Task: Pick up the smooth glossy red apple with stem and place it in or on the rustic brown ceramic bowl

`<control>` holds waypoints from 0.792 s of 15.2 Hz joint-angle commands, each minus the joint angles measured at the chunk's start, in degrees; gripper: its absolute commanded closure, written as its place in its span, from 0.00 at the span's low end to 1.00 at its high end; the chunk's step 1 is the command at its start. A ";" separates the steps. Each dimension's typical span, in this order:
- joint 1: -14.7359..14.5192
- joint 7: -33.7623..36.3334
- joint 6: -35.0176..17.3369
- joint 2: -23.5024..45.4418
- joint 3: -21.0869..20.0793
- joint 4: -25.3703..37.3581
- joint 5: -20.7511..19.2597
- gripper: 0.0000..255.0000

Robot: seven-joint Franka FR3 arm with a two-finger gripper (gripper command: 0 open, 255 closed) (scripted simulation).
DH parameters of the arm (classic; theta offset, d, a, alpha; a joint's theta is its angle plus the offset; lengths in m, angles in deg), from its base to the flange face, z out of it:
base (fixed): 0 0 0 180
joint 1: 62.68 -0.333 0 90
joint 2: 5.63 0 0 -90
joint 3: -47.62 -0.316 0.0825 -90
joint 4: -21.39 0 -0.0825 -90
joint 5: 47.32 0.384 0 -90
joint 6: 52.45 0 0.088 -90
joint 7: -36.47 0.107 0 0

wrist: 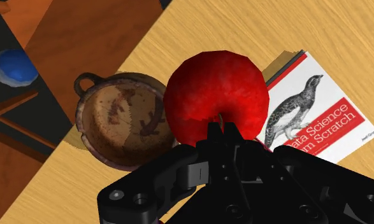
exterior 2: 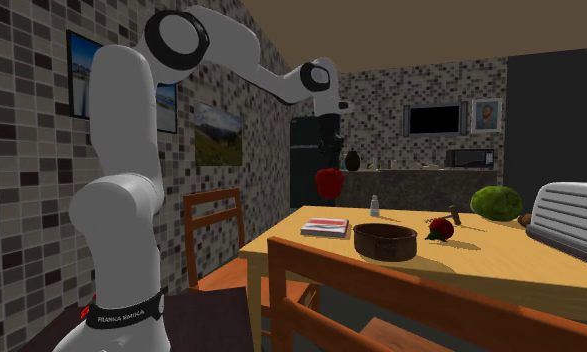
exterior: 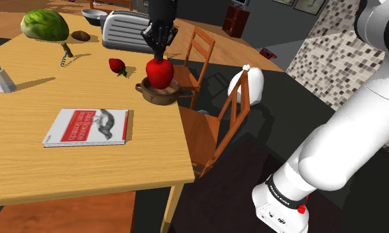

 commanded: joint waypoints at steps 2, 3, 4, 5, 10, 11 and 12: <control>1.47 -3.08 2.30 3.17 1.47 5.50 -0.85 1.00; 1.85 -3.92 3.16 4.56 1.85 7.74 -1.21 1.00; 2.21 -4.76 4.07 6.02 2.22 10.11 -1.58 1.00; 2.55 -5.58 5.04 7.56 2.58 12.61 -1.96 1.00; 3.68 -9.62 11.12 16.78 4.17 27.90 -4.02 1.00; 3.74 -10.43 12.71 19.07 4.46 31.79 -4.51 1.00; 3.71 -11.27 14.51 21.60 4.76 36.14 -5.03 1.00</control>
